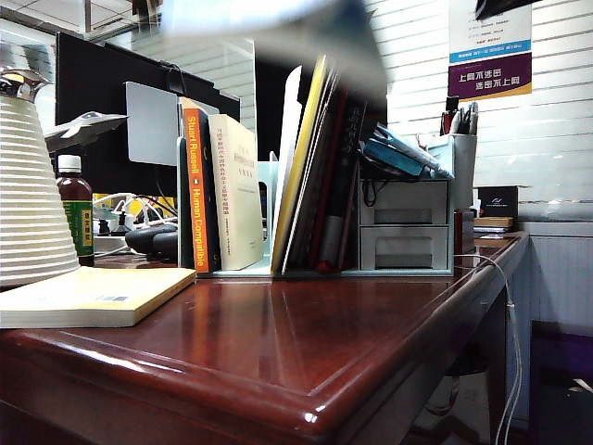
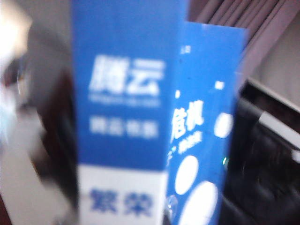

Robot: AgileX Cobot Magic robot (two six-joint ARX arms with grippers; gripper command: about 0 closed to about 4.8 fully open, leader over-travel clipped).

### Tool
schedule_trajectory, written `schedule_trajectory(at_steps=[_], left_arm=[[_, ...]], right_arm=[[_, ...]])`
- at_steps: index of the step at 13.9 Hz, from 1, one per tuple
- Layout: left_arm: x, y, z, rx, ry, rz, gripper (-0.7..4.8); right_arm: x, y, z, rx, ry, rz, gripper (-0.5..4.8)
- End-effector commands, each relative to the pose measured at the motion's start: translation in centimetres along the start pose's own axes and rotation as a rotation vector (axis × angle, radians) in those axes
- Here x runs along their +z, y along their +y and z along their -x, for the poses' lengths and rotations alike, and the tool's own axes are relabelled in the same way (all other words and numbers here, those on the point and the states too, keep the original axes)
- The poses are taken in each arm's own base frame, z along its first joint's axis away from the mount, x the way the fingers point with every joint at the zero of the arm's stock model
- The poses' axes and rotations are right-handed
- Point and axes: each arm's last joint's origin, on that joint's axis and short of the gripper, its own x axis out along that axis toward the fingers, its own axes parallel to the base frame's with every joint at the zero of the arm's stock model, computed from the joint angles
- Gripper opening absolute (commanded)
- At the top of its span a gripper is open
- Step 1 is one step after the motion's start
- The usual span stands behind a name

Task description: Pick up the blue book and put it on the bookshelf.

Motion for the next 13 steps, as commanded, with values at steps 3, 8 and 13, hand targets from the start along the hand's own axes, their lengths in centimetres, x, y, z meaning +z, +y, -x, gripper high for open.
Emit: schedule_trajectory(at_steps=[3, 8, 13], left_arm=[[4.4, -1.8, 0.6, 0.398, -0.479, -0.361, -0.06], [7.6, -2.0, 0.3, 0.583, -0.697, -0.521, -0.06], [8.7, 2.7, -2.2, 0.651, -0.717, -0.492, -0.06]], right_arm=[[0.4, 0.2, 0.2, 0.066, -0.023, -0.007, -0.06], [0.5, 0.3, 0.4, 0.143, -0.018, -0.008, -0.06], [0.5, 0.6, 0.6, 0.248, -0.004, -0.008, -0.06]])
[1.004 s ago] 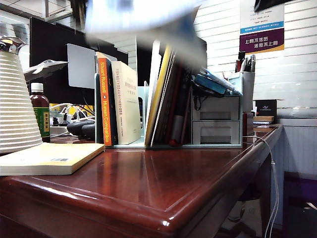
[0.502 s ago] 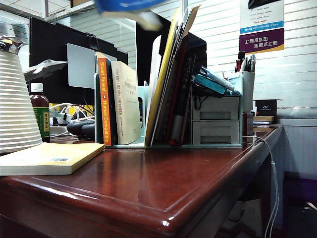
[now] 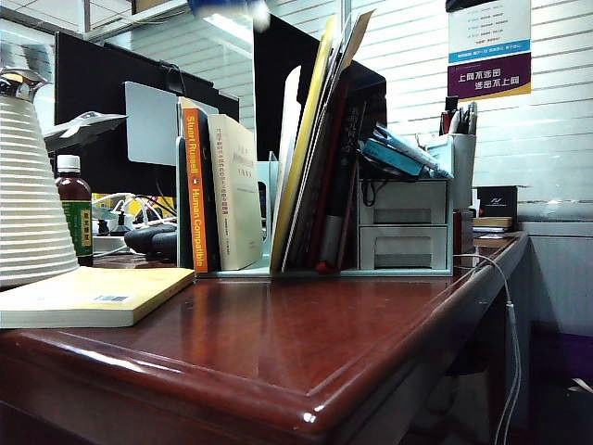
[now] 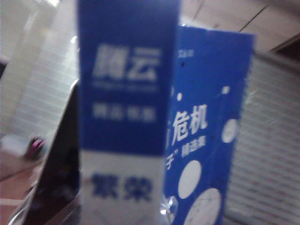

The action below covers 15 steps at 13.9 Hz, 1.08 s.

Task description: Pick up the blue book and put it on the bookshelf.

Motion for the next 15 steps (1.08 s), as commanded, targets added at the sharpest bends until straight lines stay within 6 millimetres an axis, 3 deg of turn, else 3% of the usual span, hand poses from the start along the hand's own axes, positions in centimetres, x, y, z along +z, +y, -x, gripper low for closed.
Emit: schedule_trajectory(at_steps=[1, 5, 10, 15], left_arm=[[-0.2, 0.5, -1.9, -0.009, -0.12, -0.015, -0.06], [-3.8, 2.0, -3.6, 0.016, -0.101, -0.004, -0.06], [-8.4, 4.1, -3.9, 0.141, -0.054, 0.004, -0.06], [-9.0, 4.7, -3.9, 0.253, -0.087, -0.007, -0.06]], right_arm=[[0.2, 0.2, 0.2, 0.069, -0.007, -0.002, -0.06], [0.0, 0.2, 0.2, 0.081, 0.017, 0.001, -0.06], [0.0, 0.2, 0.2, 0.081, 0.018, 0.001, -0.06], [0.0, 0.2, 0.2, 0.081, 0.024, 0.002, -0.06]])
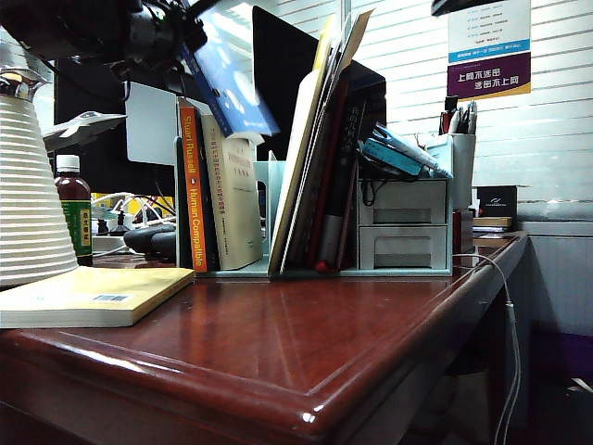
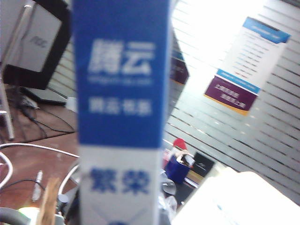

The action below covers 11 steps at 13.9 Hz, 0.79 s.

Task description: Pick up the blue book and put it on the bookshelf.

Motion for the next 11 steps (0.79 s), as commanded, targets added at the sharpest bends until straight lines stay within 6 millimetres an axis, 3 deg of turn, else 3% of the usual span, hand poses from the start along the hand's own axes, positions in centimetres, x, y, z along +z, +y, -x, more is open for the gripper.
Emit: schedule_trajectory(at_steps=[1, 3, 11], left_arm=[[2.2, -0.5, 0.0, 0.007, -0.147, -0.014, -0.06], [1.6, -0.1, -0.1, 0.093, -0.103, -0.07, -0.06], [-0.9, 0.8, -0.3, 0.133, 0.016, -0.145, -0.06]], right_arm=[[0.3, 0.0, 0.2, 0.003, -0.015, -0.001, -0.06], [0.3, 0.1, 0.2, 0.008, -0.014, -0.001, -0.06], [0.3, 0.1, 0.2, 0.025, -0.014, -0.002, -0.06]])
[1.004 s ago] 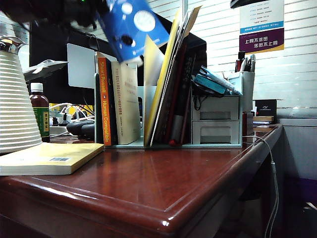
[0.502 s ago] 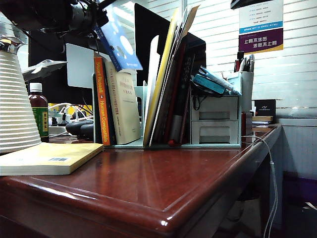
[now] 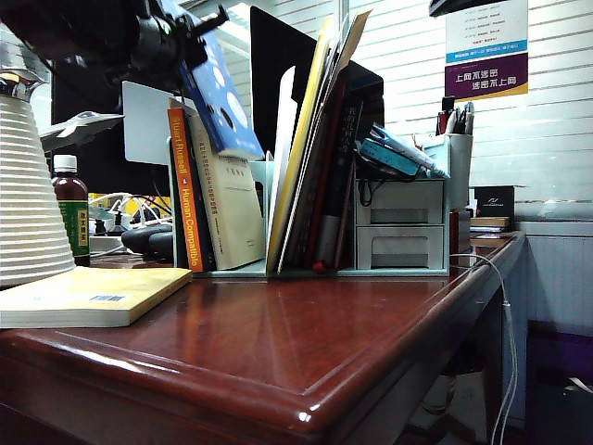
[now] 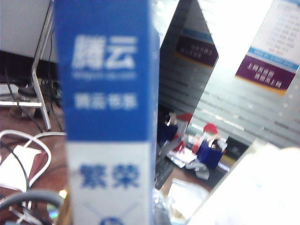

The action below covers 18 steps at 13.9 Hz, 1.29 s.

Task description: Pick up the blue book and put it on the bookshelf.

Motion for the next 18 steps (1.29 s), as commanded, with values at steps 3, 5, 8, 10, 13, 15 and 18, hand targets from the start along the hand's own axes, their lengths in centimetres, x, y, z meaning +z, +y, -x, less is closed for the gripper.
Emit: schedule_trajectory(at_steps=[3, 5, 8, 10, 13, 15, 18], left_arm=[[-1.2, -0.8, -0.2, 0.008, -0.017, -0.129, -0.06], [-1.8, -1.9, 0.0, -0.02, -0.006, -0.195, -0.06], [-4.4, -3.8, -1.3, -0.11, 0.081, -0.23, 0.16], [-5.4, -3.8, -1.9, -0.102, 0.161, -0.225, 1.59], [-5.6, -3.7, -1.9, -0.098, 0.184, -0.231, 1.6], [0.5, -4.9, -1.0, -0.113, 0.082, -0.217, 1.66], [6.4, -5.6, 1.7, -0.092, 0.18, -0.229, 1.66]], right_arm=[[0.3, 0.4, 0.3, 0.138, -0.009, 0.0, -0.06], [0.4, 0.6, 0.4, 0.205, -0.006, 0.001, -0.06], [0.5, 0.7, 0.5, 0.214, -0.014, 0.001, -0.06], [0.5, 0.7, 0.6, 0.215, -0.018, 0.001, -0.06], [0.7, 0.6, 0.8, 0.215, -0.024, 0.002, -0.06], [0.7, 0.6, 0.9, 0.212, -0.028, 0.002, -0.06], [0.9, 0.6, 1.1, 0.213, -0.041, 0.002, -0.06]])
